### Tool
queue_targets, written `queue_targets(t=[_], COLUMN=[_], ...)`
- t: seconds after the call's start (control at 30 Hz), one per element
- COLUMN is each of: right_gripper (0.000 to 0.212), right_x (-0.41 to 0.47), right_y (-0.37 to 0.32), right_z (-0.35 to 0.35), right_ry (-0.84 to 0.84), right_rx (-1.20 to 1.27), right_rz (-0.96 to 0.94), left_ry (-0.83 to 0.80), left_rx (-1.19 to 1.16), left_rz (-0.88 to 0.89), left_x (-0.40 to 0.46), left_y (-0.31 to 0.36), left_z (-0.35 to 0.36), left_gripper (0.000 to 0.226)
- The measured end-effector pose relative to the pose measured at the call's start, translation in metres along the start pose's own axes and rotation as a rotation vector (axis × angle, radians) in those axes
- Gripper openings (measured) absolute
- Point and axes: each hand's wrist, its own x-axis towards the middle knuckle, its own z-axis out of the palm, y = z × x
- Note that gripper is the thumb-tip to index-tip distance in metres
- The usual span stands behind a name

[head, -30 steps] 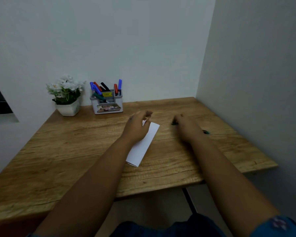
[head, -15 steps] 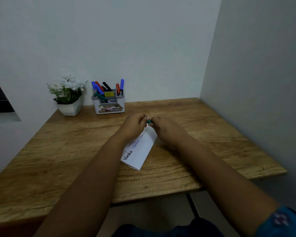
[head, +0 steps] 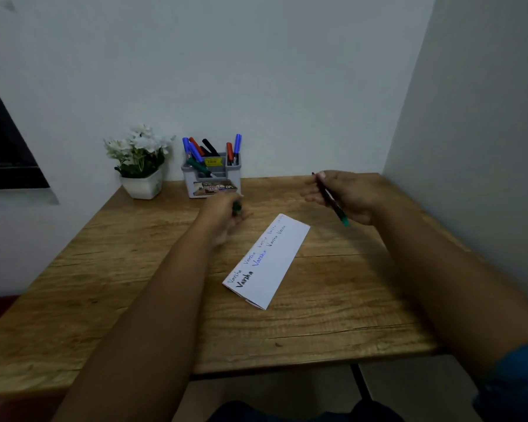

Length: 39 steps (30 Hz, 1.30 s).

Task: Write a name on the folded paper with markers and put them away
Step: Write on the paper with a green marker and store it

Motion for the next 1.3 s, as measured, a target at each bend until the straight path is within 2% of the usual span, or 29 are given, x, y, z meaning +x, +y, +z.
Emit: queue_targets(t=[0.07, 0.13, 0.2, 0.27, 0.37, 0.43, 0.53, 0.6, 0.73, 0.97, 1.17, 1.3], right_gripper=[0.029, 0.024, 0.014, 0.014, 0.028, 0.032, 0.013, 0.009, 0.019, 0.013, 0.020, 0.008], right_x=[0.005, 0.012, 0.018, 0.022, 0.027, 0.030, 0.031, 0.032, 0.035, 0.037, 0.039, 0.041], right_y=[0.008, 0.023, 0.036, 0.045, 0.050, 0.053, 0.056, 0.056, 0.060, 0.061, 0.063, 0.062], right_z=[0.003, 0.011, 0.021, 0.026, 0.022, 0.017, 0.012, 0.013, 0.013, 0.011, 0.010, 0.010], right_ry=[-0.148, -0.207, -0.147, -0.057, -0.024, -0.017, -0.038, -0.033, -0.033, -0.104, -0.057, -0.080], right_rx=[0.176, 0.175, 0.027, -0.102, -0.186, -0.298, -0.443, -0.511, -0.600, -0.670, -0.630, -0.702], right_rz=[0.075, 0.121, 0.108, 0.066, 0.021, -0.010, -0.032, -0.093, -0.179, -0.229, -0.202, -0.202], left_ry=[-0.067, -0.067, -0.075, -0.137, -0.269, -0.300, -0.301, -0.305, -0.322, -0.328, -0.330, -0.333], left_rx=[0.197, 0.469, 0.832, 1.174, 1.420, 1.464, 1.450, 1.429, 1.414, 1.412, 1.403, 1.388], left_rz=[-0.015, 0.061, 0.264, 0.447, 0.426, 0.385, 0.378, 0.391, 0.400, 0.369, 0.351, 0.343], left_x=[-0.001, 0.001, 0.005, 0.008, 0.015, 0.018, 0.022, 0.023, 0.022, 0.024, 0.024, 0.023], left_y=[-0.010, -0.020, -0.030, -0.037, -0.040, -0.039, -0.036, -0.035, -0.034, -0.033, -0.034, -0.032], left_z=[0.007, 0.014, 0.015, 0.014, 0.011, 0.010, 0.011, 0.011, 0.013, 0.014, 0.014, 0.015], left_gripper=[0.010, 0.006, 0.010, 0.018, 0.045, 0.053, 0.058, 0.060, 0.060, 0.061, 0.061, 0.061])
